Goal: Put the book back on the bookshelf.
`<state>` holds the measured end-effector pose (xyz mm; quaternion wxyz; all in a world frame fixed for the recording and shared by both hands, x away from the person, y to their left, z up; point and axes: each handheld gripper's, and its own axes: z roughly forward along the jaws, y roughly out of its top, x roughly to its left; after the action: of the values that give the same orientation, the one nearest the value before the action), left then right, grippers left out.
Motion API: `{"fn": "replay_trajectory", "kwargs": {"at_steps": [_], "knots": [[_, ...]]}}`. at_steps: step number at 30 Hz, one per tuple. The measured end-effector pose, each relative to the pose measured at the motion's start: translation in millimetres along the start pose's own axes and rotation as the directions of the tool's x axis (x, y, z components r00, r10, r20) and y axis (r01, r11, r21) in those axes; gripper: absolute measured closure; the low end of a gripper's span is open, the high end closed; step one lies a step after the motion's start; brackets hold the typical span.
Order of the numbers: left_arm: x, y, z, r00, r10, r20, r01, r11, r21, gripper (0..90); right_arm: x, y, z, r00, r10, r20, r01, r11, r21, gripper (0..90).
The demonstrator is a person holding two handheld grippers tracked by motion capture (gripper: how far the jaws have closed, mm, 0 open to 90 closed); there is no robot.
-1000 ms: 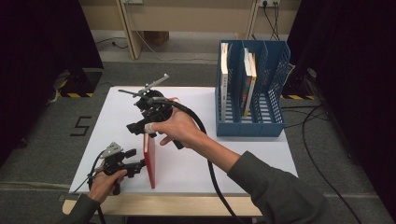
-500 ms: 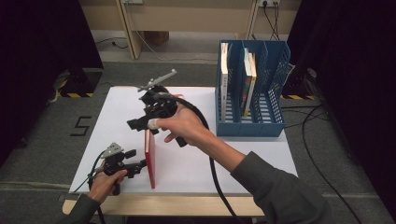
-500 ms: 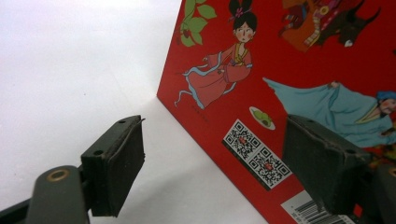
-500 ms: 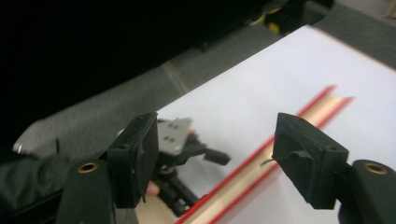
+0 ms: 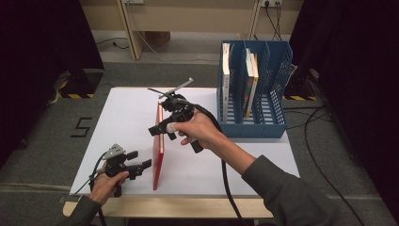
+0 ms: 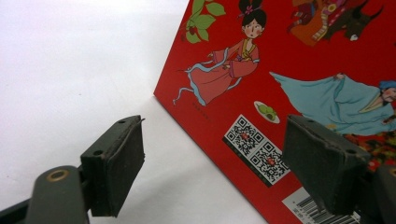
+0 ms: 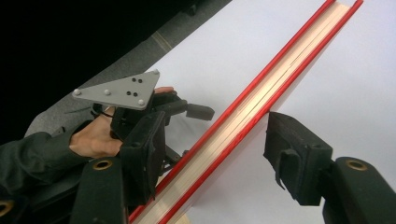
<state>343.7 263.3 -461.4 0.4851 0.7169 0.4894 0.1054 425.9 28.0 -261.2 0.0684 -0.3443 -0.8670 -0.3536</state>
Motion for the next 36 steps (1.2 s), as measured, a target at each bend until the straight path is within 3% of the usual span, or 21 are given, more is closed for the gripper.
{"fn": "replay_trajectory", "kwargs": {"at_steps": [6, 10, 12, 14, 17, 18, 24, 29, 33, 35, 36], "knots": [[-0.2, -0.1, 0.5, 1.0, 0.003, 0.0, -0.003, 1.0, 0.005, 20.2, 6.7, 6.4, 3.7, 0.9983, -0.04, 0.042, 0.038, 0.998, 0.043, 41.8], [2.6, -0.3, 0.4, 0.9999, -0.016, -0.001, 0.016, 0.9999, -0.001, 19.7, 14.0, 12.3, 6.6, 0.9936, -0.074, 0.085, 0.067, 0.994, 0.081, 45.3], [4.8, -0.6, -0.1, 0.9999, -0.016, -0.005, 0.016, 0.9999, 0.003, 19.6, 14.5, 12.7, 10.6, 0.9789, -0.147, 0.142, 0.133, 0.985, 0.106, 56.4], [6.3, -1.0, -0.4, 0.9997, -0.023, -0.009, 0.023, 0.9997, -0.001, 19.3, 12.0, 11.3, 15.2, 0.9766, -0.173, 0.129, 0.156, 0.979, 0.13, 62.2], [10.1, -0.4, -3.0, 0.999, -0.043, -0.013, 0.043, 0.9991, -0.007, 18.1, 9.1, 12.5, 16.2, 0.9608, -0.234, 0.149, 0.212, 0.966, 0.147, 66.4], [11.6, -0.3, -3.4, 0.9987, -0.05, -0.013, 0.05, 0.9986, -0.015, 18.2, 7.6, 12.4, 16.4, 0.9638, -0.227, 0.14, 0.207, 0.968, 0.144, 66.7], [22.7, 0.7, -8.2, 0.9919, -0.117, -0.049, 0.114, 0.9919, -0.056, 16.9, 2.0, 9.7, 12.1, 0.9625, -0.246, 0.114, 0.231, 0.964, 0.135, 67.7], [28.9, -1.2, -7.8, 0.9866, -0.148, -0.068, 0.145, 0.9881, -0.051, 16.7, -2.4, 1.0, -3.2, 0.9652, -0.243, 0.097, 0.231, 0.966, 0.118, 69.8], [27.7, -1.5, -6.7, 0.9871, -0.147, -0.065, 0.144, 0.9885, -0.046, 16.7, -8.3, -8.9, -19.2, 0.9631, -0.237, 0.128, 0.225, 0.969, 0.102, 71.4], [27.9, -2.0, -5.5, 0.9873, -0.146, -0.063, 0.144, 0.9889, -0.038, 16.7, -9.6, -14.1, -28.0, 0.9569, -0.249, 0.15, 0.237, 0.967, 0.094, 71.9], [28.2, -2.5, -5.0, 0.9871, -0.146, -0.065, 0.144, 0.989, -0.033, 16.6, -11.7, -16.4, -32.9, 0.9615, -0.228, 0.153, 0.218, 0.972, 0.083, 73.6]]}}
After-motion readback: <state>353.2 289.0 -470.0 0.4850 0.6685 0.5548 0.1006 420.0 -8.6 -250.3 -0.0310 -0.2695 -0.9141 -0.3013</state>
